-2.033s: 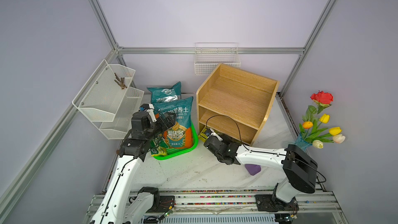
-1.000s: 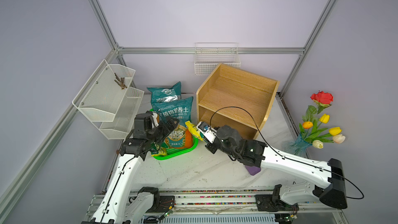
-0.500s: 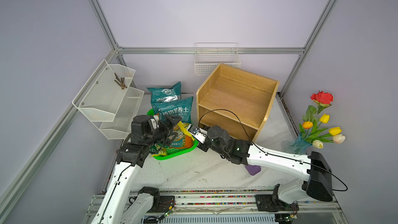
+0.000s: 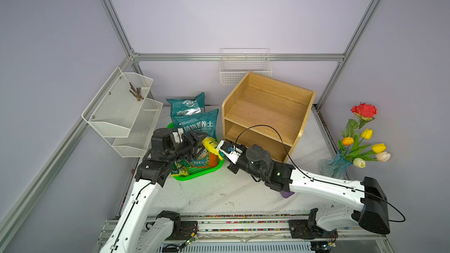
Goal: Take down the fertilizer bag from the shelf
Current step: Place the fertilizer bag in the storage box.
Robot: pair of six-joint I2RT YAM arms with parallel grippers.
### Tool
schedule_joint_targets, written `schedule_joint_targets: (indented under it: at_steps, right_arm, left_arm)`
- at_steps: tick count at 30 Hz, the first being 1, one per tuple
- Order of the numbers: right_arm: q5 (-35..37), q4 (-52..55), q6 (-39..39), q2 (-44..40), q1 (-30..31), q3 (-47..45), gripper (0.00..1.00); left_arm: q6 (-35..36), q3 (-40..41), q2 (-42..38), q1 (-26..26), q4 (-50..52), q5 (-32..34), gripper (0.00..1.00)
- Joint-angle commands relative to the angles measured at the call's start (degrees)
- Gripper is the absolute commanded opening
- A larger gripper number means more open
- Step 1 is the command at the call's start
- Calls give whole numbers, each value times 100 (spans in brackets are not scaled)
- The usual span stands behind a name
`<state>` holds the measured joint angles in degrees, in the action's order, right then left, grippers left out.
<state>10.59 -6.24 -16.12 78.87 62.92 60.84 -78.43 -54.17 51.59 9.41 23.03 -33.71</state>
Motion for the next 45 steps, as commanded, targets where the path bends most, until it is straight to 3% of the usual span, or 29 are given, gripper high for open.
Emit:
schedule_joint_targets:
  at_steps: [1, 3, 5, 10, 13, 14, 16, 18, 20, 24, 30, 36, 39, 42, 45]
  right_arm:
    - [-115, -740, -160, -1, 58, 250, 0]
    - [-140, -724, -211, 55, 54, 296, 0]
    - [-148, -721, -238, 91, 59, 323, 0]
    - [-204, -672, -243, 219, 55, 401, 0]
    - [-181, -609, -192, 282, 59, 463, 0]
    - [-165, -582, -170, 287, 55, 477, 7]
    - [-147, -530, -131, 276, 64, 482, 35]
    - [-63, -444, -61, 245, 64, 464, 74]
    - [73, -315, 14, 194, 64, 417, 82]
    - [507, -126, 124, -74, 63, 150, 86]
    - [1289, 448, 247, -465, 63, -260, 87]
    - [1554, 678, 501, -724, 62, -608, 88]
    - [1545, 723, 531, -715, 62, -575, 88]
    - [1607, 878, 457, -689, 63, -476, 88]
    - [1631, 882, 391, -671, 68, -398, 88]
  left_arm:
    - [17, 370, -199, 117, -238, -45, 64]
    - [11, 448, -292, 165, -276, 9, 59]
    - [-34, 534, -384, 201, -363, 53, 46]
    - [2, 656, -477, 210, -510, 76, 1]
    - [172, 616, -430, 206, -504, 172, 0]
    - [256, 582, -428, 208, -478, 270, 0]
    - [556, 470, -447, 202, -326, 667, 0]
    - [1014, 324, -500, 194, -231, 1279, 0]
    - [1460, 173, -539, 193, -168, 1875, 0]
    - [2344, -264, -501, 193, 65, 2632, 0]
    - [3674, -1503, -1, 193, 1931, 3412, 0]
    - [5114, -1434, 166, 193, 2319, 3854, 0]
    - [5538, -1312, 312, 195, 2269, 3879, 0]
    - [5488, -1342, 543, 171, 2327, 3857, 0]
    - [6103, -1558, 746, 167, 2219, 3112, 0]
